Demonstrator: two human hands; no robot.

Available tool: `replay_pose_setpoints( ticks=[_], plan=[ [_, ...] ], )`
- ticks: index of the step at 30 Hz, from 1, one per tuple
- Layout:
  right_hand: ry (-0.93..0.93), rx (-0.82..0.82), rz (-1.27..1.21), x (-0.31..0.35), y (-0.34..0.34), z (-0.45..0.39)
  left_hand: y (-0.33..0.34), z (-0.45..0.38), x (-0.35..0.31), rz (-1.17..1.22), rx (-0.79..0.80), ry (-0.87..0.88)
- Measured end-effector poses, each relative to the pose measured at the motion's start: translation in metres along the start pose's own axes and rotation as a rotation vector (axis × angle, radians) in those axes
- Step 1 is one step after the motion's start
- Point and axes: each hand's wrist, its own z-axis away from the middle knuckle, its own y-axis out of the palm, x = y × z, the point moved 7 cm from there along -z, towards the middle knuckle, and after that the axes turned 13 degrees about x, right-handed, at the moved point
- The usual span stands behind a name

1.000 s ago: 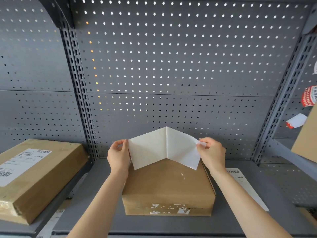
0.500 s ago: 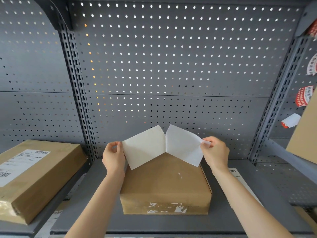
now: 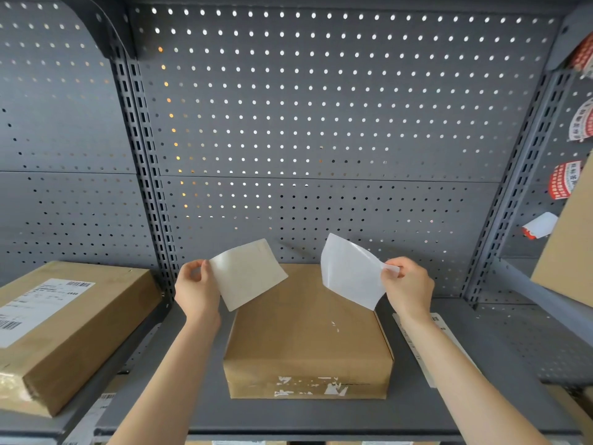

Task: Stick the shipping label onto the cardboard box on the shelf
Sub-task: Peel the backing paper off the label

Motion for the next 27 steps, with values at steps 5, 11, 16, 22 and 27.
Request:
replay_pose_setpoints(
  ticks=[5, 11, 16, 22, 27],
  plan=[
    [0.001, 0.007, -0.022, 0.002, 0.003, 0.003, 0.01, 0.008, -0.008, -0.027, 0.033, 0.044],
    [0.001, -0.038, -0.061, 0.001, -0.001, 0.004, 0.019, 0.016, -0.022, -0.048, 0.067, 0.119],
    [-0.02, -0.12, -0.046, -0.001, -0.012, 0.002, 0.027, 0.026, -0.035, -0.067, 0.079, 0.176],
    [0.015, -0.183, -0.089, -0.006, -0.024, 0.004, 0.034, 0.033, -0.041, -0.069, 0.104, 0.208],
    [0.029, -0.183, -0.093, -0.009, -0.029, 0.006, 0.045, 0.04, -0.048, -0.059, 0.152, 0.235]
  ],
)
